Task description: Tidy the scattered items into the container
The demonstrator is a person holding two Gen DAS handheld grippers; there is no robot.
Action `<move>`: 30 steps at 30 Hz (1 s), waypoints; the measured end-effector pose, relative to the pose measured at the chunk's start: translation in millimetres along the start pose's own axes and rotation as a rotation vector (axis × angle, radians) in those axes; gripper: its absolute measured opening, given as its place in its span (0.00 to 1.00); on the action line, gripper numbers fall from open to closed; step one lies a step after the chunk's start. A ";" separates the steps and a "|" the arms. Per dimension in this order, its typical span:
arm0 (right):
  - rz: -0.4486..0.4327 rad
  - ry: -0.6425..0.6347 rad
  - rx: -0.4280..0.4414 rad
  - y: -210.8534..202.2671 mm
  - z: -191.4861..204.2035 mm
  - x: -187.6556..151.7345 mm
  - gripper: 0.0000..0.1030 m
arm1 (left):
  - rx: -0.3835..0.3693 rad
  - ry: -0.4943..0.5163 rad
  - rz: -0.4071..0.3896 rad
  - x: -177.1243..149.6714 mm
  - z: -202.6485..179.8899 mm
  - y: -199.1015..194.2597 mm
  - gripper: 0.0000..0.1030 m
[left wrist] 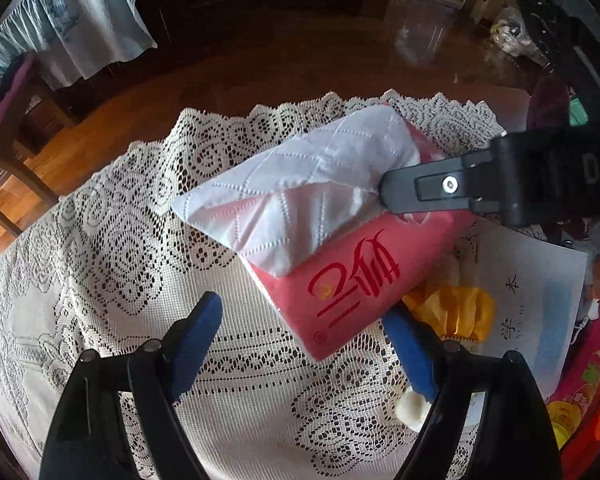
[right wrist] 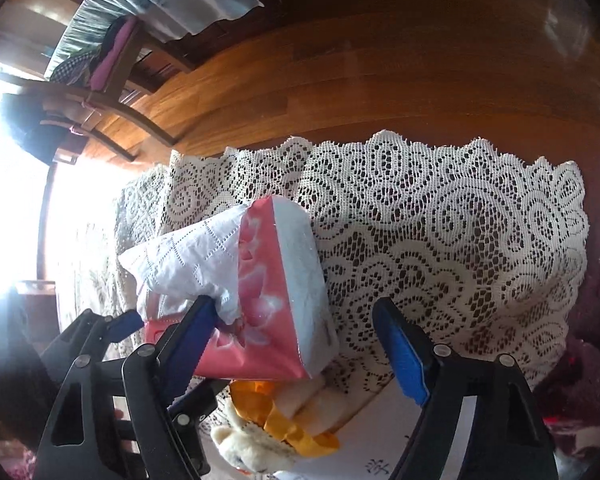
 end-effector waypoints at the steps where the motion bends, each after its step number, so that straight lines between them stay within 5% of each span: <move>1: 0.005 -0.001 0.000 0.9 -0.1 1.0 0.79 | -0.004 0.005 0.005 1.1 -0.1 1.4 0.80; 6: 0.018 0.015 -0.024 4.9 -4.8 2.7 0.99 | -0.014 0.007 0.013 1.3 2.4 10.6 0.80; 8: -0.006 0.007 -0.038 2.1 -3.7 3.1 0.99 | -0.019 0.006 0.011 0.8 3.6 13.4 0.80; 11: -0.051 -0.049 -0.056 -5.0 6.4 4.0 0.86 | -0.025 0.005 0.006 0.1 5.6 16.9 0.79; 14: -0.035 -0.037 0.000 0.9 8.0 7.8 0.83 | -0.030 0.017 -0.007 -0.1 7.2 15.7 0.69; 17: -0.024 0.006 0.107 4.1 7.8 8.7 0.60 | -0.042 0.010 -0.015 -0.8 10.1 12.4 0.64; 30: 0.027 -0.171 0.120 -22.5 77.1 -29.2 0.54 | 0.023 -0.019 -0.008 -63.8 26.3 -57.0 0.58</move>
Point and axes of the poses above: each gripper's, at about its wrist camera, not at the fingertips, and y roughly the way its jaws point, z to its left, x to its top, the point moved 4 cm from there along y, roughly the way its jaws point, and after that the axes turned 3 degrees about -x, right-handed, at the moved point
